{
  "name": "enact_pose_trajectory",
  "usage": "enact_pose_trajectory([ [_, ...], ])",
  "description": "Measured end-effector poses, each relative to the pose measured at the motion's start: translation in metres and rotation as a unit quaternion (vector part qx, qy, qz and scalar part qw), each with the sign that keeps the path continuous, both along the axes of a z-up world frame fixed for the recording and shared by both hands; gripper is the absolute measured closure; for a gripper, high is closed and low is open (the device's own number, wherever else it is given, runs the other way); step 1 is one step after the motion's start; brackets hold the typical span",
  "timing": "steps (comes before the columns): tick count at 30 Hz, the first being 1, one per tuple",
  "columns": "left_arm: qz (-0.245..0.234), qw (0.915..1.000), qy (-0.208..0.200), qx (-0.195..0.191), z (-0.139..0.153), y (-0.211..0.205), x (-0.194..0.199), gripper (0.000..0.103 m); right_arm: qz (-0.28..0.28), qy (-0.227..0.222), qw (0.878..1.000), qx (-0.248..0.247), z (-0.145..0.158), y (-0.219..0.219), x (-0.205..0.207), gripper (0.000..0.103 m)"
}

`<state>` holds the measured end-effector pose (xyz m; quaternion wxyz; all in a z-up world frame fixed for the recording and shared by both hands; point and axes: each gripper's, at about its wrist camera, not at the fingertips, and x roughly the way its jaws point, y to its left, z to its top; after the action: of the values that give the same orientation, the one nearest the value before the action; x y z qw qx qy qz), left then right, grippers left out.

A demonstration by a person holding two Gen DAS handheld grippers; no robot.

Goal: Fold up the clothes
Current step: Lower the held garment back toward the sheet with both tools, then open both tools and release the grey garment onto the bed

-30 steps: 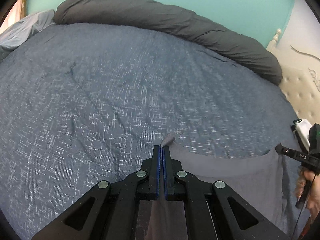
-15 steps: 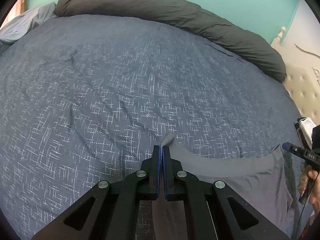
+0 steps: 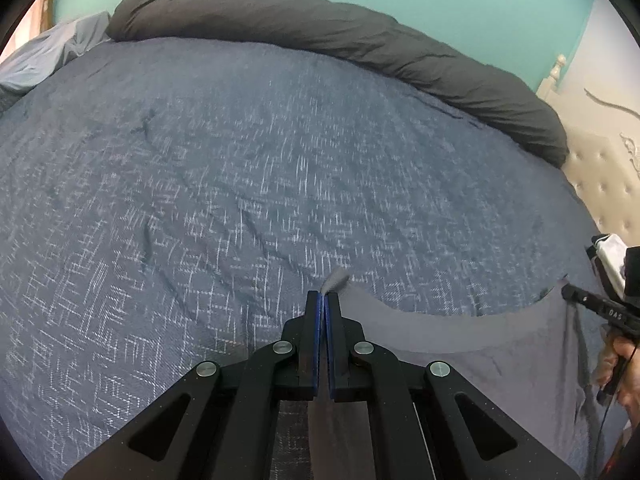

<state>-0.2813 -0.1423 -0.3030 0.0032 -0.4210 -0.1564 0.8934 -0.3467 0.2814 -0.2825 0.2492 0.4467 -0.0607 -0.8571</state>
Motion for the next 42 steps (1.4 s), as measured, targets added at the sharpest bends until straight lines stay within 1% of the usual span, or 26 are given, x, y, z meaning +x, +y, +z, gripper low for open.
enact_pose_trajectory([
  [3, 0.0, 0.9999, -0.002, 0.012, 0.001, 0.0, -0.008, 0.101, -0.013, 0.002, 1.0, 0.007, 0.004, 0.005, -0.003, 0.101],
  [7, -0.005, 0.9998, -0.008, 0.015, 0.003, 0.002, -0.025, 0.101, -0.038, 0.002, 0.999, 0.002, 0.005, 0.007, -0.011, 0.101],
  [14, -0.006, 0.9994, -0.033, 0.005, -0.007, 0.0, -0.042, 0.101, -0.047, -0.032, 0.998, 0.019, -0.015, -0.007, -0.033, 0.101],
  [18, -0.004, 0.9988, -0.048, 0.009, -0.018, -0.001, -0.049, 0.101, -0.056, -0.058, 0.997, 0.008, -0.028, -0.007, -0.036, 0.101],
  [19, -0.005, 0.9986, -0.051, 0.013, -0.02, -0.001, -0.05, 0.1, -0.061, -0.059, 0.996, 0.007, -0.029, -0.006, -0.036, 0.098],
  [20, -0.005, 0.9985, -0.051, 0.018, -0.021, -0.002, -0.05, 0.099, -0.067, -0.058, 0.996, 0.006, -0.028, -0.004, -0.034, 0.098],
  [21, -0.004, 0.9984, -0.05, 0.024, -0.021, -0.003, -0.049, 0.099, -0.077, -0.056, 0.995, 0.006, -0.025, 0.0, -0.032, 0.093],
  [23, -0.003, 0.9983, -0.047, 0.035, -0.017, -0.008, -0.045, 0.098, -0.093, -0.051, 0.994, 0.004, -0.02, 0.008, -0.028, 0.08],
  [24, -0.001, 0.9983, -0.045, 0.037, -0.013, -0.01, -0.042, 0.096, -0.099, -0.049, 0.994, -0.003, -0.016, 0.013, -0.024, 0.071],
  [26, 0.001, 0.9984, -0.041, 0.038, -0.005, -0.015, -0.032, 0.093, -0.114, -0.042, 0.992, -0.034, -0.005, 0.029, -0.01, 0.07],
  [28, 0.003, 0.9985, -0.037, 0.041, 0.003, -0.021, -0.018, 0.085, -0.128, -0.04, 0.989, -0.058, 0.003, 0.043, 0.008, 0.07],
  [29, 0.004, 0.9985, -0.035, 0.042, 0.005, -0.024, -0.011, 0.083, -0.136, -0.04, 0.988, -0.068, 0.005, 0.049, 0.022, 0.07],
  [32, 0.005, 0.9986, -0.032, 0.043, 0.011, -0.03, 0.013, 0.083, -0.155, -0.045, 0.983, -0.088, 0.007, 0.063, 0.057, 0.07],
  [36, 0.004, 0.9989, -0.028, 0.036, 0.012, -0.022, 0.048, 0.083, -0.182, -0.057, 0.975, -0.116, 0.003, 0.075, 0.105, 0.07],
  [40, 0.012, 0.9983, -0.026, 0.051, 0.008, -0.015, 0.081, 0.083, -0.201, -0.069, 0.967, -0.142, -0.005, 0.075, 0.141, 0.07],
  [42, 0.016, 0.998, -0.026, 0.056, 0.004, -0.011, 0.093, 0.083, -0.203, -0.071, 0.967, -0.138, -0.008, 0.071, 0.151, 0.07],
])
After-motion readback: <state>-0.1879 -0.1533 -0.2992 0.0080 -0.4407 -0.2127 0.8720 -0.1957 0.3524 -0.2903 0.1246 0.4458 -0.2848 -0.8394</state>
